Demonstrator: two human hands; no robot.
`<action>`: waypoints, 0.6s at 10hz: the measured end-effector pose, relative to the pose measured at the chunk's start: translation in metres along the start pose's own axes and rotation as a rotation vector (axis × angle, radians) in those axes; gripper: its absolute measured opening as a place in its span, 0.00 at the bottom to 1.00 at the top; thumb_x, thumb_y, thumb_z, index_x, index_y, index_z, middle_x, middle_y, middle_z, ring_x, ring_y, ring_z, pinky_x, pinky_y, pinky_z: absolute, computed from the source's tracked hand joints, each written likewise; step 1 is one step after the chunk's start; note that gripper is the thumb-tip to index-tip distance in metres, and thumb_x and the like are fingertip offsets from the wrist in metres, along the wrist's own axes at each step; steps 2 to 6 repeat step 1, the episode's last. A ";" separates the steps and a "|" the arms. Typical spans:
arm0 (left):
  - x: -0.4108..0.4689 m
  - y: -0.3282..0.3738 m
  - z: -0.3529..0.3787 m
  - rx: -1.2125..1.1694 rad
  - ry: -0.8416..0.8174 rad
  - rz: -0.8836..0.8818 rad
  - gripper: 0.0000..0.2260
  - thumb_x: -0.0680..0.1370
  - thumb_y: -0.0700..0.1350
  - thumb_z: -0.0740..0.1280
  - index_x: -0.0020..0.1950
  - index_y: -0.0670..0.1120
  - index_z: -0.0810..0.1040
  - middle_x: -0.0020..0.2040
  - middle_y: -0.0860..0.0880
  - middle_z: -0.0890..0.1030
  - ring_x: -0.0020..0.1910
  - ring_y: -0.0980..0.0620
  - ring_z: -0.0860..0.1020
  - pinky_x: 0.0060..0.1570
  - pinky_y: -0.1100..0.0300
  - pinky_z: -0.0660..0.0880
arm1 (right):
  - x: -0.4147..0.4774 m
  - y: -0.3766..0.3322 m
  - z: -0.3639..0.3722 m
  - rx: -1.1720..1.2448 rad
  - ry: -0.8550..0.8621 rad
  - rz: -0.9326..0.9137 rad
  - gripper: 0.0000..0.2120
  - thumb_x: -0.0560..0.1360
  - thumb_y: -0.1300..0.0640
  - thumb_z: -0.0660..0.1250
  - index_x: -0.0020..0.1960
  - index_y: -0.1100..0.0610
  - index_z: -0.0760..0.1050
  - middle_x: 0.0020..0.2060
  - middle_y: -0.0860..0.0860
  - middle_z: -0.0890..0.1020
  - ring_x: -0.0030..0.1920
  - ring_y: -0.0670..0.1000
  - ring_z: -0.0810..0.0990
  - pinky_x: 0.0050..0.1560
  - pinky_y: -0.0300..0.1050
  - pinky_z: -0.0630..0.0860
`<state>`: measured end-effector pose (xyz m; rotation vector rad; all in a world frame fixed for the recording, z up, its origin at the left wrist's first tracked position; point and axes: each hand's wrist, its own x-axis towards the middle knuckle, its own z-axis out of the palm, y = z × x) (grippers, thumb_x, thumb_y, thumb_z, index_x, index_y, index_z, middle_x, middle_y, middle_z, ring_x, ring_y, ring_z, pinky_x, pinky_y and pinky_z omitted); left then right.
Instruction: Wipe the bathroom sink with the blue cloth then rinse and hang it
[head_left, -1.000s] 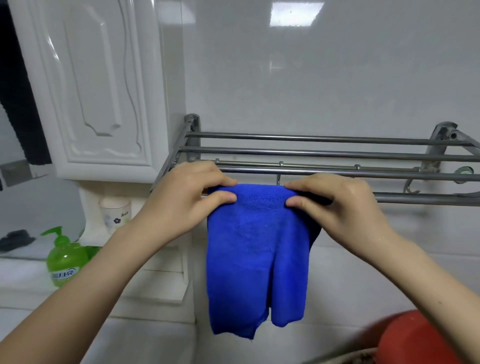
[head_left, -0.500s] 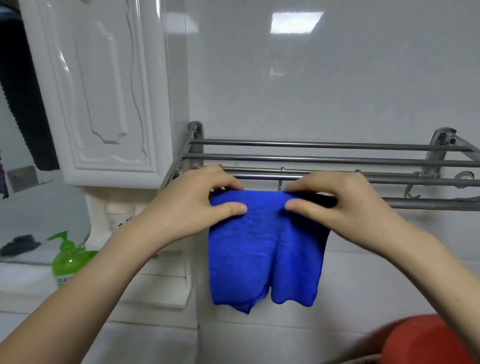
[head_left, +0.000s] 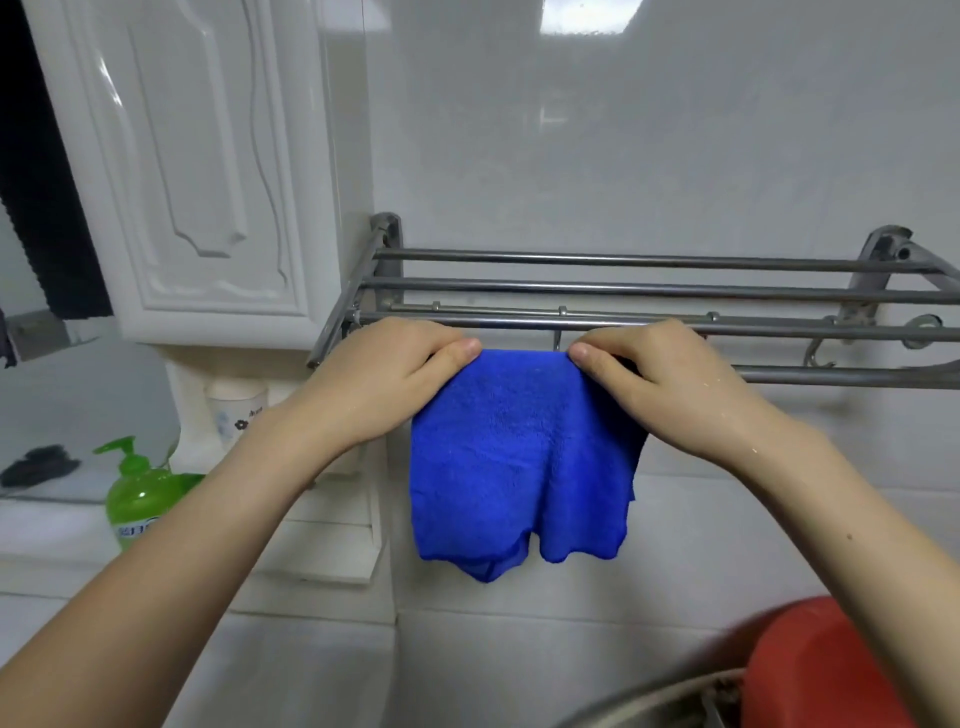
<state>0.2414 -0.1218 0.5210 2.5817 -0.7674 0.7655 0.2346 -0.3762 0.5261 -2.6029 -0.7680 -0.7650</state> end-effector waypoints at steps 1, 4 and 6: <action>-0.009 0.004 -0.003 0.038 0.065 0.021 0.17 0.80 0.57 0.51 0.45 0.53 0.78 0.41 0.55 0.78 0.44 0.56 0.74 0.45 0.56 0.70 | -0.011 -0.004 -0.005 0.068 0.134 -0.063 0.17 0.81 0.49 0.56 0.48 0.57 0.80 0.39 0.48 0.83 0.42 0.48 0.78 0.46 0.51 0.75; -0.009 0.004 -0.003 0.038 0.065 0.021 0.17 0.80 0.57 0.51 0.45 0.53 0.78 0.41 0.55 0.78 0.44 0.56 0.74 0.45 0.56 0.70 | -0.011 -0.004 -0.005 0.068 0.134 -0.063 0.17 0.81 0.49 0.56 0.48 0.57 0.80 0.39 0.48 0.83 0.42 0.48 0.78 0.46 0.51 0.75; -0.009 0.004 -0.003 0.038 0.065 0.021 0.17 0.80 0.57 0.51 0.45 0.53 0.78 0.41 0.55 0.78 0.44 0.56 0.74 0.45 0.56 0.70 | -0.011 -0.004 -0.005 0.068 0.134 -0.063 0.17 0.81 0.49 0.56 0.48 0.57 0.80 0.39 0.48 0.83 0.42 0.48 0.78 0.46 0.51 0.75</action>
